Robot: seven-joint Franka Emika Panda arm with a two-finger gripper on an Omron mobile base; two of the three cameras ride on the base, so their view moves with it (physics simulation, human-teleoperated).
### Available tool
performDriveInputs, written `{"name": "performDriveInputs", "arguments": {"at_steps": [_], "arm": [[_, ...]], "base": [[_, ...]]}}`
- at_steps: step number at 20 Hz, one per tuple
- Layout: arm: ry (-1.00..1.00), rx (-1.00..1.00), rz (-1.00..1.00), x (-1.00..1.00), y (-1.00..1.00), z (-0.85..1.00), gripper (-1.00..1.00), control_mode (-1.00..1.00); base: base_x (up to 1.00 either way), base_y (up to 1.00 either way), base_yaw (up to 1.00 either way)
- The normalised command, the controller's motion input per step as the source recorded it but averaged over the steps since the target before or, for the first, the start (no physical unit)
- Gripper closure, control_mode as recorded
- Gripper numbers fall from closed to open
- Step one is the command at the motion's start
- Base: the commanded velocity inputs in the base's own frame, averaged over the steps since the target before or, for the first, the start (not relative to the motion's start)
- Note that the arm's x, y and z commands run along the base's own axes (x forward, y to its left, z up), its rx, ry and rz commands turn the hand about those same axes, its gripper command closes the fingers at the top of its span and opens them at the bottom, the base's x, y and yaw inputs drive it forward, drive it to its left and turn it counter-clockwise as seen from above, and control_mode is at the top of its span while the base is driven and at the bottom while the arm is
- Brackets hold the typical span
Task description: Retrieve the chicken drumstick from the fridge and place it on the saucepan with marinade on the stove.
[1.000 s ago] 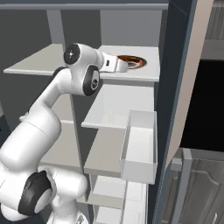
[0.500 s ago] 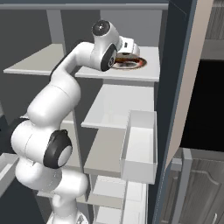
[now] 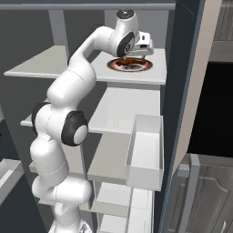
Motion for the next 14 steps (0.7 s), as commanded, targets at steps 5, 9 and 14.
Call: {"name": "performDriveInputs", "arguments": {"at_steps": [5,9,14], "arm": [[0.08,0.0,0.13,0.49,-0.09,-0.01,-1.0,-1.0],[0.06,0.0,0.14,0.52,-0.09,-0.03,-1.0,-1.0],[0.21,0.0,0.1,0.32,-0.16,-0.01,-1.0,-1.0]], "base": [[0.0,0.0,0.0],[0.0,0.0,0.0],[0.0,0.0,0.0]]}}
